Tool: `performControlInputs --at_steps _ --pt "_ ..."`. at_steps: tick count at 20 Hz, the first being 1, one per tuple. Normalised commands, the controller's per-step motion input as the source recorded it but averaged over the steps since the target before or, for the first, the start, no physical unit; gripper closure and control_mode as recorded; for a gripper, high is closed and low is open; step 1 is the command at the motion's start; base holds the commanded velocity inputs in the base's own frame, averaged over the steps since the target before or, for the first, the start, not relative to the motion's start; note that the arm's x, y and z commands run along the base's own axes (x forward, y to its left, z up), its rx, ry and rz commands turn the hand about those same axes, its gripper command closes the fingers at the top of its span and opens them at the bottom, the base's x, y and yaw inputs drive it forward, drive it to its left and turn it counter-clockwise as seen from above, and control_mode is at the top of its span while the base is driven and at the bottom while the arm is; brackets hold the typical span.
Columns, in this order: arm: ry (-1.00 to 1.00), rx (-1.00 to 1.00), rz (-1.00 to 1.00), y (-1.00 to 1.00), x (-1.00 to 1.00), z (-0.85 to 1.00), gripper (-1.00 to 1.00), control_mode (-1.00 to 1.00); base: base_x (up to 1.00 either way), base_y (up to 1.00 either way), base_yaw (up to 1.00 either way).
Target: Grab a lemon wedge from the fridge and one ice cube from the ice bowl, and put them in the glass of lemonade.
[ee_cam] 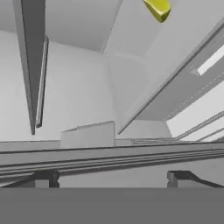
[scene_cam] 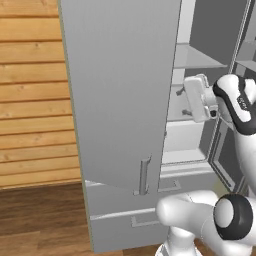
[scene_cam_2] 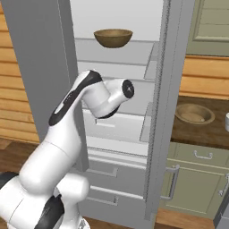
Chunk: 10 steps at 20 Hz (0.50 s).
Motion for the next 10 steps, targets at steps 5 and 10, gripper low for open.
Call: performControlInputs --at_steps 5,10 --pt "0.09 0.1 0.24 0.55 0.0 0.0 -1.0 -1.0 0.0 0.0 0.0" --pt "0.01 0.01 0.13 0.4 0.25 -0.07 -1.0 -1.0 0.0 0.0 0.0"
